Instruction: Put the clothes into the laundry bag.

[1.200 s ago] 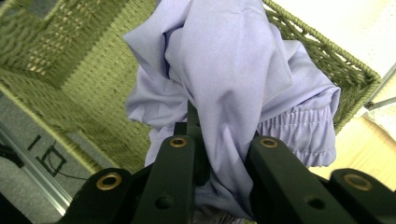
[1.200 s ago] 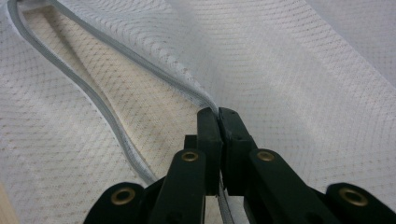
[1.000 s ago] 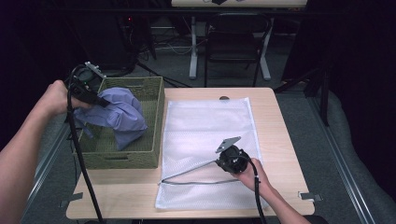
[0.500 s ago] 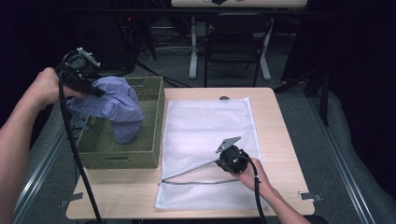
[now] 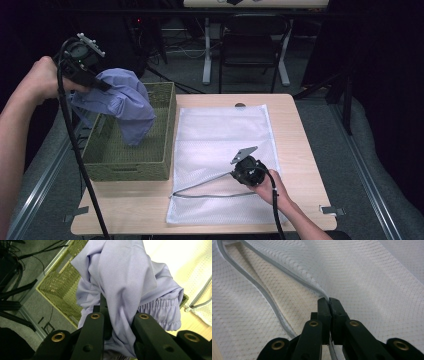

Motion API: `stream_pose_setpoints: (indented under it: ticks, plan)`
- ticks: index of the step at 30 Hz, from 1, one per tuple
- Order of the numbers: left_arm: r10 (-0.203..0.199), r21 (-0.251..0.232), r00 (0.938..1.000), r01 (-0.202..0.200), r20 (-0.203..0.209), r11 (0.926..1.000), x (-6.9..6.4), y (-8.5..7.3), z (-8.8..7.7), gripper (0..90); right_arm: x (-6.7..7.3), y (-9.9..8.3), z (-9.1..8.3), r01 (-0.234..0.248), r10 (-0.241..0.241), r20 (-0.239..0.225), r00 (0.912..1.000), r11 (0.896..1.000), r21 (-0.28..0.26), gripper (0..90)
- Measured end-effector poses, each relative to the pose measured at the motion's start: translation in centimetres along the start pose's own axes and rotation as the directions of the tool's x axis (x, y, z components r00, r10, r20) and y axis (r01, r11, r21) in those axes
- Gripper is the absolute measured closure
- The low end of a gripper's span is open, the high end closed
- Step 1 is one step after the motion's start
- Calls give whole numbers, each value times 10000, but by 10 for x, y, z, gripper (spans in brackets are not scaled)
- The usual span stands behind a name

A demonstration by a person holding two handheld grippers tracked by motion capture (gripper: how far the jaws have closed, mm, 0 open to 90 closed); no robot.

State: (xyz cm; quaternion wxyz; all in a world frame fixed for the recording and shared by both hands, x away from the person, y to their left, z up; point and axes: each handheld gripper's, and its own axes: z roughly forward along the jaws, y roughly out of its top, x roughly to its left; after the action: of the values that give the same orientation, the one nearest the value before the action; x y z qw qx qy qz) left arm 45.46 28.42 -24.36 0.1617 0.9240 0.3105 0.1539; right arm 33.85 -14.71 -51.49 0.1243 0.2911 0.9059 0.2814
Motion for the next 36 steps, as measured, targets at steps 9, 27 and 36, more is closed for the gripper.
stream_pose_setpoints:
  ticks: [9,27,36]
  plan:
    - [62,-439,9999,-55,160,9990,-2,10,-16,834,0,0,0,-46,46,-51,10000,10000,21,882]
    - [609,-860,9981,-599,91,9945,-15,41,-44,831,1,0,-1,-95,95,-22,10000,10000,24,882]
    - [1120,-1118,9936,-1093,177,9877,-30,62,-50,829,0,0,-1,26,-26,40,10000,10000,-39,882]
